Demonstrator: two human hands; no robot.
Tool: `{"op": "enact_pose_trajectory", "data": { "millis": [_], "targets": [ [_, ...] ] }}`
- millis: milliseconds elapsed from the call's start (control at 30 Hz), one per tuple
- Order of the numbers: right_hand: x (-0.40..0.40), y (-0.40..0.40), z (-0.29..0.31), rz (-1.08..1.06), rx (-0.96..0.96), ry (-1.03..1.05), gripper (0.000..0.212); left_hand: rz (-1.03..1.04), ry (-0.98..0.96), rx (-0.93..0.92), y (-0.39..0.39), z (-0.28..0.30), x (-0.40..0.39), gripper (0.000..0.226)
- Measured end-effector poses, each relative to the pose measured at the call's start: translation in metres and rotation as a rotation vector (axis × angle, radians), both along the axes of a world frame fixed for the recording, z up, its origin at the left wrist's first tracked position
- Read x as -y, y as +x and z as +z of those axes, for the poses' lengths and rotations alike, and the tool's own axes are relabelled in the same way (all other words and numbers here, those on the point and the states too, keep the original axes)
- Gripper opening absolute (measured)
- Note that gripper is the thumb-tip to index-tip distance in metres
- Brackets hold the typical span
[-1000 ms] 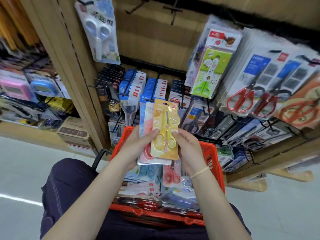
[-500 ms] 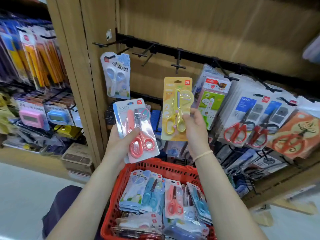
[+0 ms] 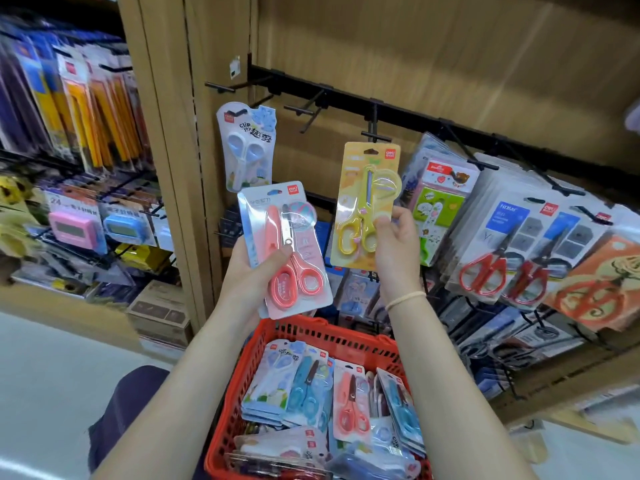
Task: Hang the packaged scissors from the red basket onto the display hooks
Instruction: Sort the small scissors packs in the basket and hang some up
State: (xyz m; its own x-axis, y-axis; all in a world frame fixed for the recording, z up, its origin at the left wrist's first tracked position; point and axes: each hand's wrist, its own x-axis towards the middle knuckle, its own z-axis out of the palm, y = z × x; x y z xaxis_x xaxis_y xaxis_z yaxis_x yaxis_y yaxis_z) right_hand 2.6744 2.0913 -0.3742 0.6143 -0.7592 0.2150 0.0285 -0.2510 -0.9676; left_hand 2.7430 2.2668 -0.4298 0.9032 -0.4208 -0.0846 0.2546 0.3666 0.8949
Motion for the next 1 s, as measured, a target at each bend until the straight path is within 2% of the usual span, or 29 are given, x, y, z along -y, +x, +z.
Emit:
{"op": "enact_pose_trajectory", "data": {
  "millis": [300,467,533,633,700,867,1000],
  "targets": [
    [0.008,0.013,0.001,-0.064,-0.064,0.05,0.005,-0.031,0.011,0.066,-0.004,0.013,0.007,0.043],
    [0.002,-0.01,-0.021,-0.159,-0.074,0.007,0.015,-0.019,-0.007,0.061,-0.004,0.018,0.015,0.056],
    [-0.005,-0.019,-0.025,-0.07,-0.076,0.001,0.013,-0.03,-0.003,0.057,-0.005,0.021,0.021,0.056],
    [-0.02,-0.028,-0.018,0.211,-0.087,0.036,0.021,-0.053,0.032,0.122,-0.007,0.024,0.034,0.044],
    [-0.026,-0.029,-0.013,0.309,-0.112,0.016,0.013,-0.071,0.052,0.139,-0.008,0.027,0.042,0.039],
    [-0.018,-0.027,-0.004,0.266,-0.022,0.109,0.019,-0.05,0.108,0.215,-0.005,0.03,0.038,0.047],
    [-0.01,-0.02,0.003,0.185,0.038,0.085,0.01,0.026,0.089,0.163,0.0,0.021,0.026,0.036]
  ]
}}
